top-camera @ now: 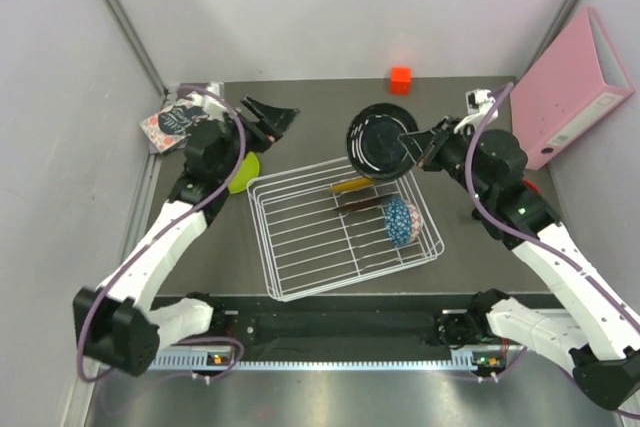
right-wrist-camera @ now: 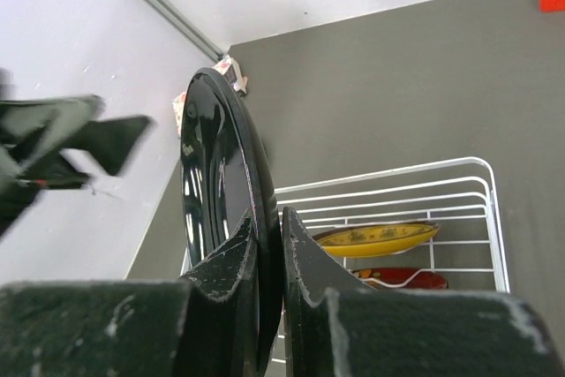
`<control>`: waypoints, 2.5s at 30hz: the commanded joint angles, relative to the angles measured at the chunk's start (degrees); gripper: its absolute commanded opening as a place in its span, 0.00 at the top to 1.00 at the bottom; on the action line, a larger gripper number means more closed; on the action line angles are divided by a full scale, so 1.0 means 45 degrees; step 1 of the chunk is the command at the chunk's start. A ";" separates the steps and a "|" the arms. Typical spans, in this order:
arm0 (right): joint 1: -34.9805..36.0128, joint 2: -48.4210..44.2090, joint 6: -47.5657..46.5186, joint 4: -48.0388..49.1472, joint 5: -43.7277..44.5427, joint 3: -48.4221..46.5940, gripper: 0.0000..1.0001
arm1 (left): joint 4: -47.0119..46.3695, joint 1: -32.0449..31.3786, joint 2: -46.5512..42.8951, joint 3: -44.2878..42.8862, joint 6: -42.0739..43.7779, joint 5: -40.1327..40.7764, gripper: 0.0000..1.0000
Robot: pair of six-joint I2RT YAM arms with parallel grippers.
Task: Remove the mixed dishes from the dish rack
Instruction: Place the plate at the center of the board.
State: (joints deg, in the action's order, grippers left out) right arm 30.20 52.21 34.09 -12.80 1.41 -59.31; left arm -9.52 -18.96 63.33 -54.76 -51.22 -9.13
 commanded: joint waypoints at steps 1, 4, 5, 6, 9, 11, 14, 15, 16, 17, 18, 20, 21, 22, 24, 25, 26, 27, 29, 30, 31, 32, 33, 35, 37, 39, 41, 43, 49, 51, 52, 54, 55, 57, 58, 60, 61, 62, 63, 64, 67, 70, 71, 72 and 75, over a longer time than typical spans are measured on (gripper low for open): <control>-0.0089 0.0117 0.0023 0.1359 -0.0274 0.0094 1.00 | -0.5611 0.0054 0.1976 0.1426 -0.6835 -0.6290 0.24; -0.0089 0.0351 0.0023 0.1476 -0.0274 0.0152 1.00 | -0.6225 -0.0044 0.2487 0.1330 -0.7368 -0.6955 0.30; -0.0108 0.0507 0.0023 0.1515 -0.0274 0.0152 1.00 | -0.6283 -0.0160 0.2547 0.1272 -0.7348 -0.7053 0.30; -0.0109 0.0547 0.0004 0.1612 -0.0255 0.0230 1.00 | -0.6399 -0.0219 0.2567 0.1290 -0.7367 -0.7132 0.30; -0.0109 0.0878 0.0140 0.2023 -0.0819 0.0328 1.00 | -0.6712 -0.0493 0.2587 0.1213 -0.7270 -0.7210 0.30; -0.0128 0.1229 0.0315 0.2296 -0.1054 0.0328 1.00 | -0.6538 -0.0688 0.2625 0.1135 -0.6940 -0.7249 0.30; -0.0109 0.1620 0.0589 0.2725 -0.1795 0.0309 1.00 | -0.6634 -0.0864 0.2606 0.1232 -0.6821 -0.7249 0.30; -0.0128 0.1718 0.0647 0.2746 -0.1972 0.0270 1.00 | -0.6673 -0.0903 0.2606 0.1271 -0.6763 -0.7288 0.29; -0.0128 0.1854 0.0783 0.3152 -0.2128 0.0270 1.00 | -0.6654 -0.1020 0.2626 0.1271 -0.6704 -0.7308 0.29; -0.0128 0.1895 0.0901 0.3311 -0.2458 0.0270 1.00 | -0.6674 -0.1079 0.2645 0.1290 -0.6587 -0.7289 0.29; -0.0128 0.1914 0.0960 0.3467 -0.2655 0.0289 1.00 | -0.6654 -0.1137 0.2703 0.1291 -0.6528 -0.7327 0.29; -0.0109 0.2070 0.1155 0.3799 -0.3123 0.0289 1.00 | -0.6479 -0.1275 0.2743 0.1291 -0.6313 -0.7308 0.31; -0.0128 0.2109 0.1330 0.3898 -0.3338 0.0289 1.00 | -0.6440 -0.1313 0.2801 0.1310 -0.6274 -0.7269 0.32; -0.0128 0.2264 0.1409 0.3976 -0.3573 0.0289 1.00 | -0.6420 -0.1333 0.2821 0.1329 -0.6216 -0.7250 0.38; -0.0128 0.2344 0.1468 0.4016 -0.3945 0.0308 1.00 | -0.6362 -0.1353 0.2841 0.1349 -0.6098 -0.7230 0.47; -0.0128 0.2421 0.1488 0.4035 -0.4023 0.0347 1.00 | -0.6303 -0.1372 0.2860 0.1349 -0.6001 -0.7211 0.57; -0.0128 0.2403 0.1488 0.4035 -0.4082 0.0425 1.00 | -0.6225 -0.1372 0.2879 0.1291 -0.5942 -0.7230 0.66; -0.0128 0.2403 0.1488 0.3977 -0.4083 0.0484 1.00 | -0.6128 -0.1392 0.2899 0.1252 -0.5884 -0.7230 0.74; -0.0128 0.2383 0.1430 0.3938 -0.4102 0.0562 1.00 | -0.5720 -0.1411 0.2880 0.1135 -0.5591 -0.7210 0.87; -0.0109 0.2422 0.1333 0.3802 -0.4199 0.0524 1.00 | -0.5504 -0.1411 0.2880 0.1076 -0.5474 -0.7210 0.87; -0.0089 0.2577 0.1293 0.3704 -0.4316 0.0485 1.00 | -0.5309 -0.1431 0.2880 0.1037 -0.5222 -0.7172 0.87; -0.0108 0.2617 0.1254 0.3607 -0.4491 0.0426 1.00 | -0.4920 -0.1450 0.2841 0.0921 -0.5103 -0.7133 0.87; -0.0089 0.2714 0.1157 0.3432 -0.4551 0.0387 1.00 | -0.4819 -0.1451 0.2841 0.0900 -0.4986 -0.7152 0.87; -0.0070 0.2871 0.1039 0.3177 -0.4648 0.0309 1.00 | -0.4779 -0.1489 0.2782 0.0861 -0.4790 -0.7132 0.92; -0.0011 0.3007 0.0727 0.2885 -0.4727 0.0250 1.00 | -0.4410 -0.1490 0.2763 0.0822 -0.4518 -0.7035 1.00; 0.0028 0.3008 0.0377 0.2417 -0.4494 0.0172 1.00 | -0.3632 -0.1470 0.2548 0.0783 -0.4224 -0.6608 1.00; 0.0048 0.2853 0.0180 0.2161 -0.4260 0.0269 0.75 | -0.3432 -0.1470 0.2140 0.1054 -0.3794 -0.6236 1.00; 0.0048 0.2619 -0.0113 0.2005 -0.4064 0.0289 0.53 | -0.3180 -0.1451 0.1846 0.1231 -0.3231 -0.5555 1.00; 0.0048 0.1896 -0.0641 0.1224 -0.3010 0.0328 0.05 | -0.1325 -0.1158 0.0791 0.0764 -0.1863 -0.4126 1.00; 0.0048 0.1720 -0.0661 0.0816 -0.2386 0.0270 0.00 | -0.0524 -0.0964 0.0556 0.0374 -0.1568 -0.3755 1.00; 0.0067 0.1448 -0.0680 0.0716 -0.2094 0.0270 0.00 | -0.0173 -0.0827 0.0439 0.0237 -0.1257 -0.3599 1.00; 0.0048 0.0671 -0.0427 0.0656 -0.0670 0.0522 0.00 | 0.1368 -0.0050 -0.0029 -0.0154 -0.0943 -0.2799 1.00; 0.0048 0.0336 -0.0388 0.0734 -0.0336 0.0697 0.00 | 0.1856 0.0400 -0.0204 -0.0213 -0.0768 -0.2622 1.00; 0.0028 -0.0657 -0.0289 0.1007 0.1051 0.1361 0.00 | 0.3458 0.1919 -0.0752 -0.0116 -0.0824 -0.1940 1.00; 0.0048 -0.0915 -0.0309 0.1240 0.1286 0.1731 0.00 | 0.4294 0.2122 -0.0888 -0.0290 -0.0476 -0.1125 1.00; 0.0028 -0.1384 -0.0348 0.1437 0.1522 0.1987 0.01 | 0.5587 0.2666 -0.1123 -0.0176 -0.0413 0.0833 1.00; 0.0028 -0.1464 -0.0348 0.1534 0.1523 0.2143 0.00 | 0.5572 0.3057 -0.1221 0.0425 -0.0646 0.0972 1.00; 0.0028 -0.1561 -0.0348 0.1574 0.1503 0.2203 0.00 | 0.5592 0.3390 -0.1299 0.0663 -0.0842 0.1128 1.00; 0.0028 -0.1601 -0.0348 0.1632 0.1445 0.2281 0.00 | 0.5630 0.3935 -0.1300 0.0820 -0.1018 0.1574 1.00; 0.0028 -0.1659 -0.0348 0.1672 0.1387 0.2397 0.00 | 0.5554 0.4114 -0.1281 0.1092 -0.1116 0.1695 1.00; 0.0048 -0.1816 -0.0212 0.1847 0.1036 0.2825 0.00 | 0.5222 0.5363 -0.1048 0.1349 -0.1390 0.1911 1.00; 0.0028 -0.1991 -0.0016 0.2159 0.0684 0.3314 0.00 | 0.4269 0.6496 -0.0580 0.1679 -0.2052 0.1679 1.00; 0.0028 -0.2030 0.0042 0.2199 0.0567 0.3413 0.00 | 0.3935 0.6789 -0.0461 0.1817 -0.2306 0.1483 1.00; 0.0028 -0.2070 0.0081 0.2257 0.0508 0.3491 0.00 | 0.3468 0.7352 -0.0325 0.1973 -0.2792 0.1326 1.00; 0.0028 -0.2128 0.0062 0.2336 0.0176 0.3687 0.00 | 0.2215 0.8430 0.0086 0.2695 -0.3633 0.0857 1.00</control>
State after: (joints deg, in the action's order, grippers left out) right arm 30.20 44.21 33.74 -5.67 4.45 -43.05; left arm 11.18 13.65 62.28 -45.47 -60.97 -3.40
